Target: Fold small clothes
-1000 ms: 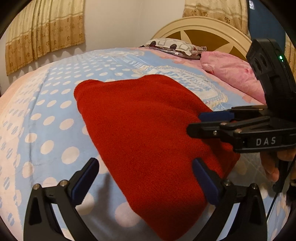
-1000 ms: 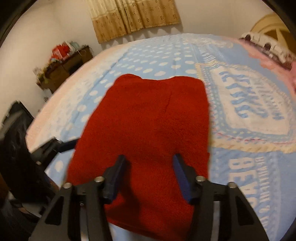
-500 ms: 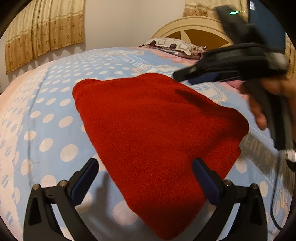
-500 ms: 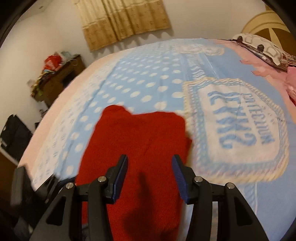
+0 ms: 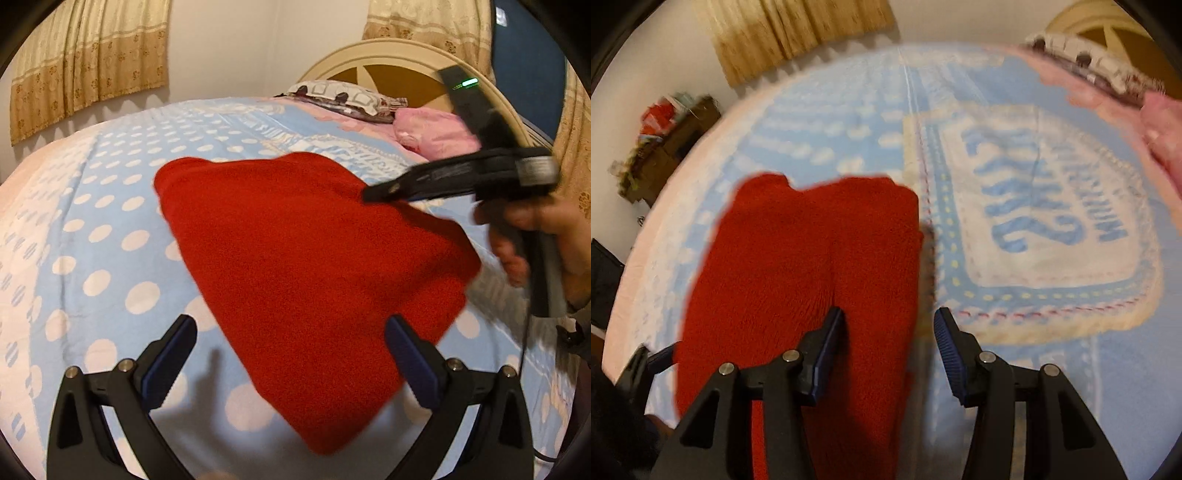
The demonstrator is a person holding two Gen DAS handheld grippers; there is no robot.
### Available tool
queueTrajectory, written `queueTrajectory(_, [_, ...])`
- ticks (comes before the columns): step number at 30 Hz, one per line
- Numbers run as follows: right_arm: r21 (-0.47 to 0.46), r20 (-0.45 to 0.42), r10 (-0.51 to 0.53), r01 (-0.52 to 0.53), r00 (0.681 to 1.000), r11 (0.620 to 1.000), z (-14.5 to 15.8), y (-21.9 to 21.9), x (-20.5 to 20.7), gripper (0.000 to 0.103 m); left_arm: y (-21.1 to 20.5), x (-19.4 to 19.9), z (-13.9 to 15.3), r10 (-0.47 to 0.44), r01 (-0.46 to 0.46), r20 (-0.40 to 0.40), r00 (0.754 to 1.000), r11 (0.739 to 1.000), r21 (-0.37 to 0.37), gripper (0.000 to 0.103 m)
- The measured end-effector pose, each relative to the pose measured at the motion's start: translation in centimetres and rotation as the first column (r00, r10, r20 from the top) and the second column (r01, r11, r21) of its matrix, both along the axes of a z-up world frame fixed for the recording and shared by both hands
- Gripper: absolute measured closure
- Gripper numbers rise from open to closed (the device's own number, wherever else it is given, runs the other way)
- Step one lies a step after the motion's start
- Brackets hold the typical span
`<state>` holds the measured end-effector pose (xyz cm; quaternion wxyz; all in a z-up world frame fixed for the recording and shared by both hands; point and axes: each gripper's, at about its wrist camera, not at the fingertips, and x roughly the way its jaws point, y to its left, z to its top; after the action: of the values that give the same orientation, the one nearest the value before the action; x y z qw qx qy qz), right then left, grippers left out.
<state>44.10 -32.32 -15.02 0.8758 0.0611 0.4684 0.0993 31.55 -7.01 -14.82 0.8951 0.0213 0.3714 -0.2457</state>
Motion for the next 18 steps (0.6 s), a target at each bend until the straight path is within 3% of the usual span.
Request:
queueTrajectory(2, [0.076,0.031,0.044,-0.047,0.999,0.996,1.3,0.0,-2.9,0.052,0.1,-0.5,-0.1,-0.02,0.02,-0.016,1.0,1.0,0.002,0.0])
queueTrajectory(5, [0.102,0.054,0.07,-0.075,0.996,0.992,1.8,-0.1,-6.9,0.052,-0.2,-2.0,0.4,-0.059,0.059,0.017,0.998,0.998,0.007,0.0])
queueTrajectory(9, [0.189,0.045,0.073,-0.08,0.996,0.979,1.3,-0.5,-9.8,0.053,-1.8,-3.3,0.6,-0.133,0.127,0.06,0.989,0.988,0.085,0.0])
queueTrajectory(12, [0.229,0.003,0.068,-0.067,0.998,0.971,-0.2,-0.4,-10.2,0.057,-2.4,-2.5,-0.3,-0.11,0.105,0.031,0.993,0.984,0.145,0.0])
queueTrajectory(15, [0.264,0.018,0.043,-0.046,0.999,0.963,-0.8,-0.9,-10.2,0.08,-0.6,-1.0,-0.4,-0.012,0.013,-0.006,1.0,0.992,0.123,0.0])
queueTrajectory(16, [0.3,0.024,0.037,-0.042,0.999,0.953,-0.8,-1.2,-10.3,0.093,0.6,-0.5,-0.4,0.026,-0.023,-0.025,0.999,0.994,0.104,0.0])
queueTrajectory(18, [0.336,0.027,0.05,-0.056,0.998,0.94,-0.6,-1.1,-10.7,0.096,2.4,0.0,-0.6,0.059,-0.056,-0.069,0.996,0.997,0.054,0.0])
